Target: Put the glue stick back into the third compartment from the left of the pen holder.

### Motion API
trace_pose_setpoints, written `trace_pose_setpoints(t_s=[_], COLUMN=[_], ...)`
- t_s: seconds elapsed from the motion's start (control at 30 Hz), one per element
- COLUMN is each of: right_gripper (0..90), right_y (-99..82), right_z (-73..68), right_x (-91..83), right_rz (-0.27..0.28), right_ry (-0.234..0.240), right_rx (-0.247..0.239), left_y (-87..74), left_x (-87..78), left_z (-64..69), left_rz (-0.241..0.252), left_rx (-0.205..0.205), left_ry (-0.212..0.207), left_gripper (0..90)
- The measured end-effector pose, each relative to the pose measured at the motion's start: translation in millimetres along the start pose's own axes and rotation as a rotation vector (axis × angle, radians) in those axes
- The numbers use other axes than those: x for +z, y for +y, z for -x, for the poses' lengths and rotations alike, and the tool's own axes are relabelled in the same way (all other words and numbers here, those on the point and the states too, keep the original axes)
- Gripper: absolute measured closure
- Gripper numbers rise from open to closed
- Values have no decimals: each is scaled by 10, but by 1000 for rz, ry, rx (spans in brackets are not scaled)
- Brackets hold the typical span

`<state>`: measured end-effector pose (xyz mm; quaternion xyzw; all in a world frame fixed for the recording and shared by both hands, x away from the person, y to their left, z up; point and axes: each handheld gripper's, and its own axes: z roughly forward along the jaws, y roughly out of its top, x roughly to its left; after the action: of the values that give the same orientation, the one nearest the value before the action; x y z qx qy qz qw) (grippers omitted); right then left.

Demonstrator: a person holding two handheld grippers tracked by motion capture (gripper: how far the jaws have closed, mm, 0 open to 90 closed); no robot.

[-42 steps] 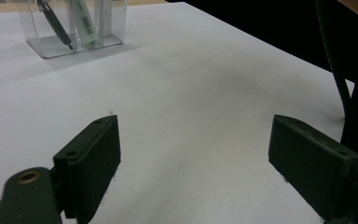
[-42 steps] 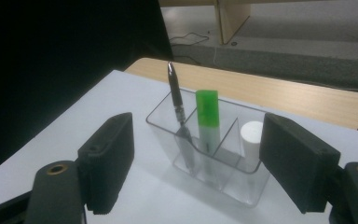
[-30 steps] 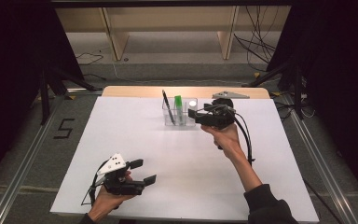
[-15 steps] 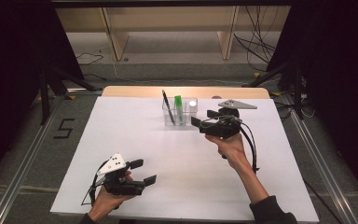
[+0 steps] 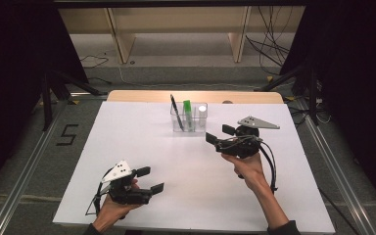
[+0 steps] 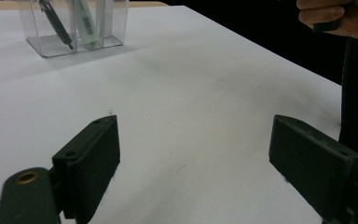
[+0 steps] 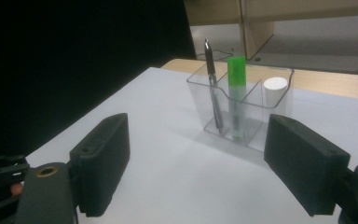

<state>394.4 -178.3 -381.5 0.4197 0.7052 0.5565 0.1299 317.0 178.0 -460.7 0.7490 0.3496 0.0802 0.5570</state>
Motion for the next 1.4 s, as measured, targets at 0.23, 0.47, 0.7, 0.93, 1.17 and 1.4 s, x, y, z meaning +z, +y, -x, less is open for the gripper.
trace_pose_setpoints(t_s=[0.23,0.47,0.7,0.93,1.17,1.4], right_gripper=[229,226,220,213,212,212], right_y=[-161,-351,-521,-644,-756,-903], right_z=[4,6,18,-9,-19,-15], right_x=[-114,-254,-357,-449,-592,-678], right_rz=[3,9,-8,-14,-4,-2], right_ry=[4,17,17,7,-6,-16], right_rx=[-1,-1,-21,-46,-51,-54], left_y=[3,4,5,9,0,0], left_x=[4,9,16,21,8,1], left_z=[-6,-1,3,6,10,17], left_rz=[-1,1,-4,-8,-11,-14], left_rx=[-3,-5,-2,4,8,17], left_ry=[-4,-4,-6,-16,-19,-28], left_gripper=[160,160,160,160,160,160])
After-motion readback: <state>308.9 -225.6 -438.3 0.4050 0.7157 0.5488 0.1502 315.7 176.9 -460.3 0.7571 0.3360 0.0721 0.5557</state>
